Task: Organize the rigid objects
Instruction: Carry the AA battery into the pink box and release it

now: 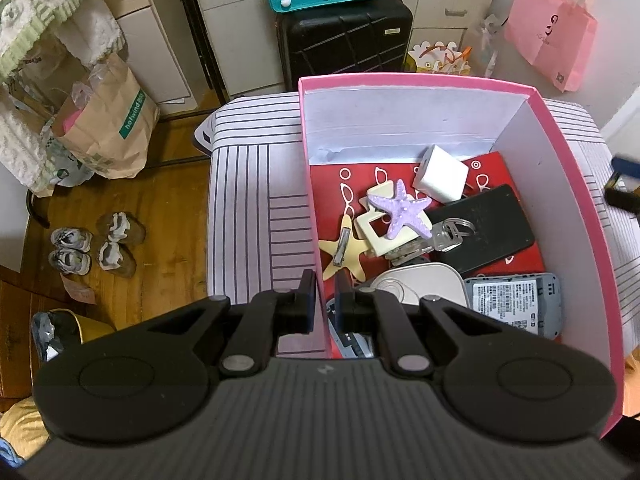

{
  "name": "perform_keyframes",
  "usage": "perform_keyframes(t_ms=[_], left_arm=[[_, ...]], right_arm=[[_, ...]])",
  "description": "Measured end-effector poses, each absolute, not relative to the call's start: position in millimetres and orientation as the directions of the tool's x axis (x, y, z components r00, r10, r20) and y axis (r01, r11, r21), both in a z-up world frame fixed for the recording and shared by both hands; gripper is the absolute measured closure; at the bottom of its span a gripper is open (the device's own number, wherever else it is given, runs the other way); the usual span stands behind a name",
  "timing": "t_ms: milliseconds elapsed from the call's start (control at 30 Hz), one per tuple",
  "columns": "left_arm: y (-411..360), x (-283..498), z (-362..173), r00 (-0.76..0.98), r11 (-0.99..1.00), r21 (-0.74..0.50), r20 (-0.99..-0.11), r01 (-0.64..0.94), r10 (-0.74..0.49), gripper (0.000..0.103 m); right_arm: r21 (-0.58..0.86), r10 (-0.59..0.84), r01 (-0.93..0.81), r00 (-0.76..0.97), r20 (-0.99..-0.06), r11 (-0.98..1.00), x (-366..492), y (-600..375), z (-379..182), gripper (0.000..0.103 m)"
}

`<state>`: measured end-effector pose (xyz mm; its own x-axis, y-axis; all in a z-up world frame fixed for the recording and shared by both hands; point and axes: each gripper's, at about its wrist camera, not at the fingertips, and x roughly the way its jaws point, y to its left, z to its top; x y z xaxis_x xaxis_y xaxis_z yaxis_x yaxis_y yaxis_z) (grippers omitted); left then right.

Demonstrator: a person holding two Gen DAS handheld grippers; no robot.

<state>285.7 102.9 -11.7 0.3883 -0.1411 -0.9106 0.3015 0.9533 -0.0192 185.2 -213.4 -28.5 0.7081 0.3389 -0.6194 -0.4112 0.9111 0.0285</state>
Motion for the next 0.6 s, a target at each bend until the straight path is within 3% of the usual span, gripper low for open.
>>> perform_keyframes(t_ms=[133, 267, 600], left_arm=[[103, 285, -12, 0.394, 0.953, -0.017, -0.908, 0.303, -0.142, 0.096], [102, 283, -12, 0.405, 0.953, -0.011, -0.903, 0.303, -0.140, 0.096], [98, 280, -13, 0.423, 0.946, 0.025, -0.898, 0.323, -0.121, 0.096]], right_arm=[[0.099, 0.472, -0.517, 0.667, -0.577, 0.851, 192, -193, 0, 0.055], [0.175, 0.561, -0.591, 0.571, -0.599, 0.788, 214, -162, 4, 0.055], [0.269, 0.569, -0.595, 0.398, -0.720, 0.757, 279, -95, -29, 0.055]])
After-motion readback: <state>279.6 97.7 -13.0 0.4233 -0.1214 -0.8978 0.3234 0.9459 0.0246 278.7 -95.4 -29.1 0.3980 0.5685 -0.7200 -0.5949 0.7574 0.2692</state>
